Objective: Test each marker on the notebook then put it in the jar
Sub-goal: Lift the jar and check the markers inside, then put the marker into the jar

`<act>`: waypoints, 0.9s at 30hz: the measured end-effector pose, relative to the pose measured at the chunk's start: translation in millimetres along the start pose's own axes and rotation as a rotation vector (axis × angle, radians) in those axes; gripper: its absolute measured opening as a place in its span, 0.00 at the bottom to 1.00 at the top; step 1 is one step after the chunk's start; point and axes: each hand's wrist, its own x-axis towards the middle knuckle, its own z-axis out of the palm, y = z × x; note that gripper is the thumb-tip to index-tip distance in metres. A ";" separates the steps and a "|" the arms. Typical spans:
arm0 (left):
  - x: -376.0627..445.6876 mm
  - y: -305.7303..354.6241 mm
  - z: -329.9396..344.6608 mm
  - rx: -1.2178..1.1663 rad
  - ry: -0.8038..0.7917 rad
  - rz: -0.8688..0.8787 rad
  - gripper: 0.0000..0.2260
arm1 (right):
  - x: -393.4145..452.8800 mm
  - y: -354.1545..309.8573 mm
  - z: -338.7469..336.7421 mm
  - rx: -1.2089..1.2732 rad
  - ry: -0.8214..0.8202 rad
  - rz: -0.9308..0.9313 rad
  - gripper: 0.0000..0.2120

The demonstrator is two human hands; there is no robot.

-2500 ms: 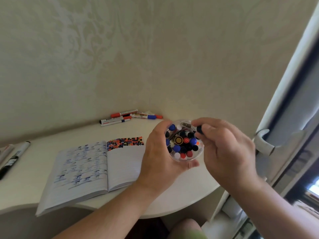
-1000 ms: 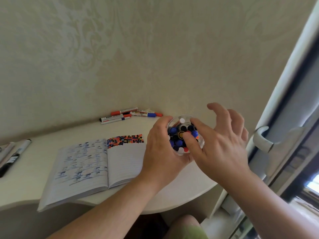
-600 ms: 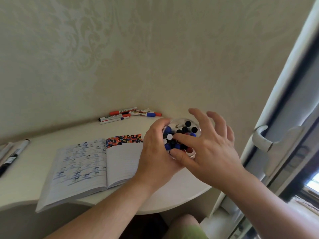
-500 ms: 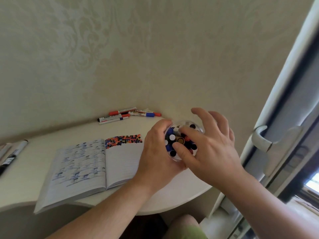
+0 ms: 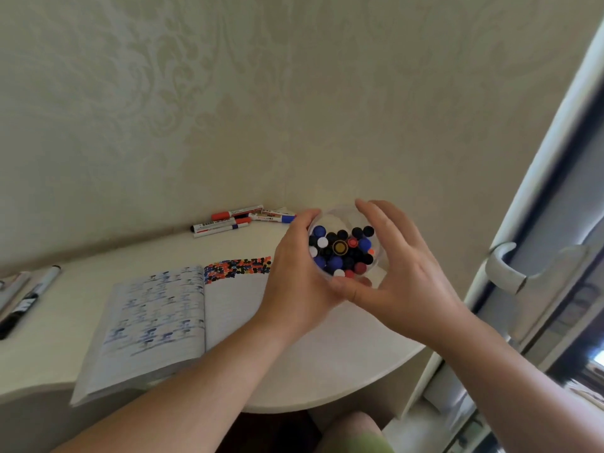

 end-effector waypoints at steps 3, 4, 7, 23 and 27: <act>27.2 -0.2 2.4 0.051 -0.050 0.009 0.45 | 29.2 5.9 9.4 0.113 -0.019 0.092 0.51; 36.0 -2.7 2.9 0.059 -0.066 -0.010 0.49 | 40.5 8.4 10.7 0.133 -0.009 0.114 0.52; 49.2 -6.9 -4.0 0.109 -0.144 -0.102 0.57 | 67.1 16.6 9.2 0.113 0.006 0.159 0.50; 53.1 -85.9 -167.6 0.712 -0.221 -0.257 0.25 | 150.8 20.6 -14.0 -0.666 -0.416 0.200 0.19; 46.1 -110.9 -188.5 0.734 -0.191 -0.314 0.26 | 158.5 9.8 -11.6 -0.518 -0.468 0.323 0.23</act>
